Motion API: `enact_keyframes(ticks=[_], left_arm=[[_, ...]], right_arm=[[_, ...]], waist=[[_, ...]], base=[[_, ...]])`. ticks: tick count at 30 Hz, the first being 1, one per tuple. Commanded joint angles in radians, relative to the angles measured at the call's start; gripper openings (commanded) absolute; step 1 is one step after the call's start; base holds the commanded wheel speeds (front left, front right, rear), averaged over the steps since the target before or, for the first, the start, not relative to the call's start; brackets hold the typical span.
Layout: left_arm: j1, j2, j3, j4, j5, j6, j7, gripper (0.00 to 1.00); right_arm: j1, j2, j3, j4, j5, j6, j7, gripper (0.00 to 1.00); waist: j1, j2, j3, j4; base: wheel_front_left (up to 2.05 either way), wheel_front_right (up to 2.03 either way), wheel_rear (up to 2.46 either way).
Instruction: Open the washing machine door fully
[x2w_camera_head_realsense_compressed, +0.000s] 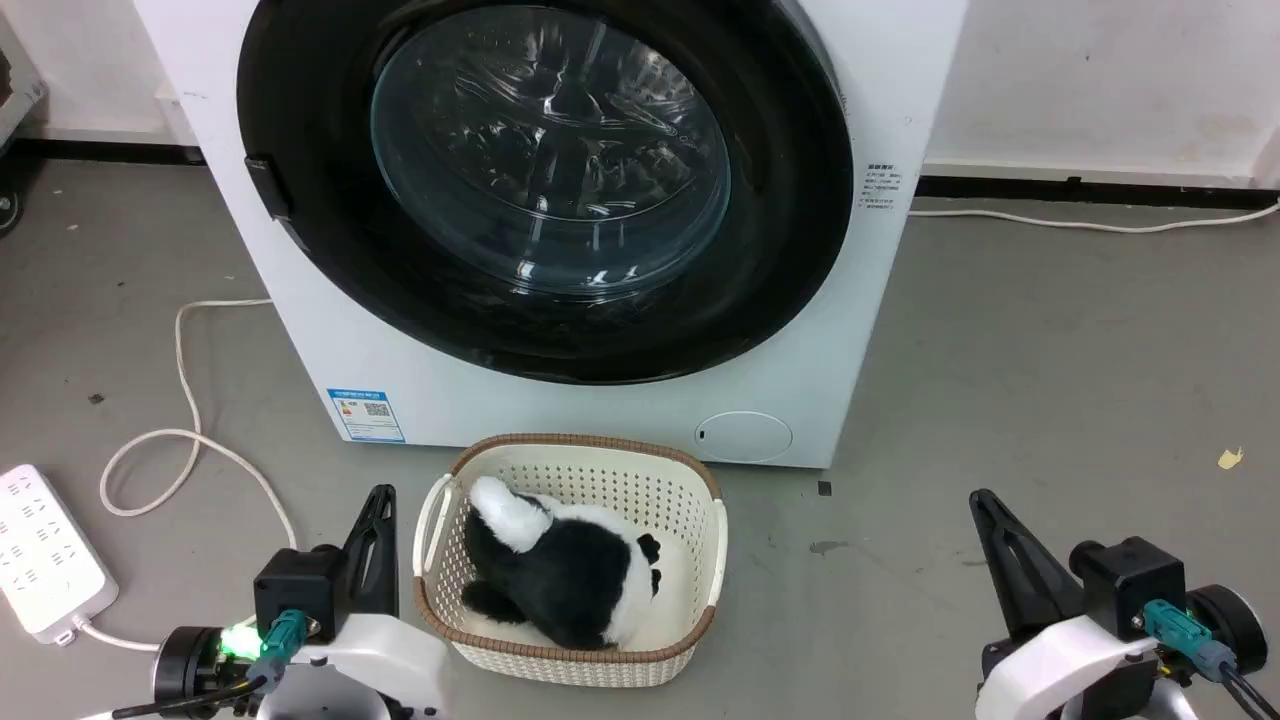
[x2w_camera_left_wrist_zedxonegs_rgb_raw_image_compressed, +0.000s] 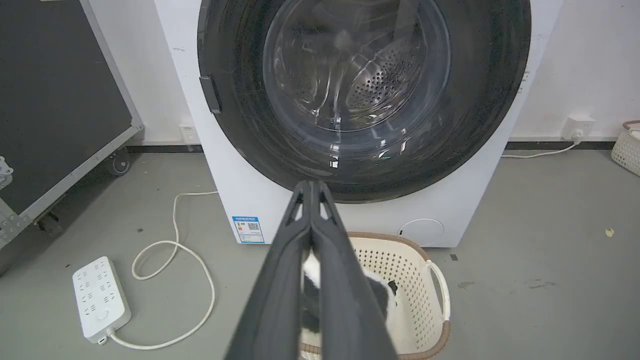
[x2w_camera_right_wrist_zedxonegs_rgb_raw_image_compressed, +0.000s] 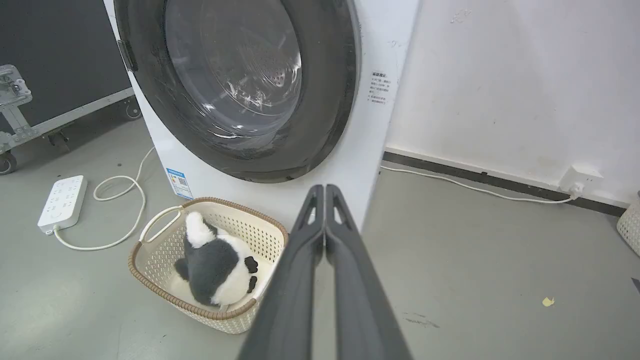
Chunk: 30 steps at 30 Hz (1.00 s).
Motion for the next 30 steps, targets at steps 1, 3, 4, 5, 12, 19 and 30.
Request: enact_keyframes(ticks=[1,3,4,5,12,19,30], left_arm=[[0.018,0.001,0.000,-0.004,0.009,0.003,0.000,0.00],[0.018,0.001,0.000,-0.004,0.009,0.003,0.000,0.00],[0.018,0.001,0.000,-0.004,0.009,0.003,0.000,0.00],[0.018,0.001,0.000,-0.004,0.009,0.003,0.000,0.00],[0.018,0.001,0.000,-0.004,0.009,0.003,0.000,0.00],[0.018,0.001,0.000,-0.004,0.009,0.003,0.000,0.00],[0.018,0.001,0.000,-0.004,0.009,0.003,0.000,0.00]], right_arm=[[0.008,0.005,-0.001,-0.004,-0.005,-0.002,0.000,0.00],[0.008,0.005,-0.001,-0.004,-0.005,-0.002,0.000,0.00],[0.008,0.005,-0.001,-0.004,-0.005,-0.002,0.000,0.00],[0.008,0.005,-0.001,-0.004,-0.005,-0.002,0.000,0.00],[0.008,0.005,-0.001,-0.004,-0.005,-0.002,0.000,0.00],[0.008,0.005,-0.001,-0.004,-0.005,-0.002,0.000,0.00],[0.008,0.005,-0.001,-0.004,-0.005,-0.002,0.000,0.00]], waist=[[0.0000,0.0000,0.000,0.000],[0.0000,0.0000,0.000,0.000],[0.0000,0.0000,0.000,0.000],[0.0000,0.0000,0.000,0.000],[0.0000,0.0000,0.000,0.000],[0.0000,0.0000,0.000,0.000],[0.0000,0.0000,0.000,0.000]], base=[[0.00,0.00,0.00],[0.00,0.00,0.00],[0.00,0.00,0.00],[0.00,0.00,0.00],[0.00,0.00,0.00],[0.00,0.00,0.00],[0.00,0.00,0.00]])
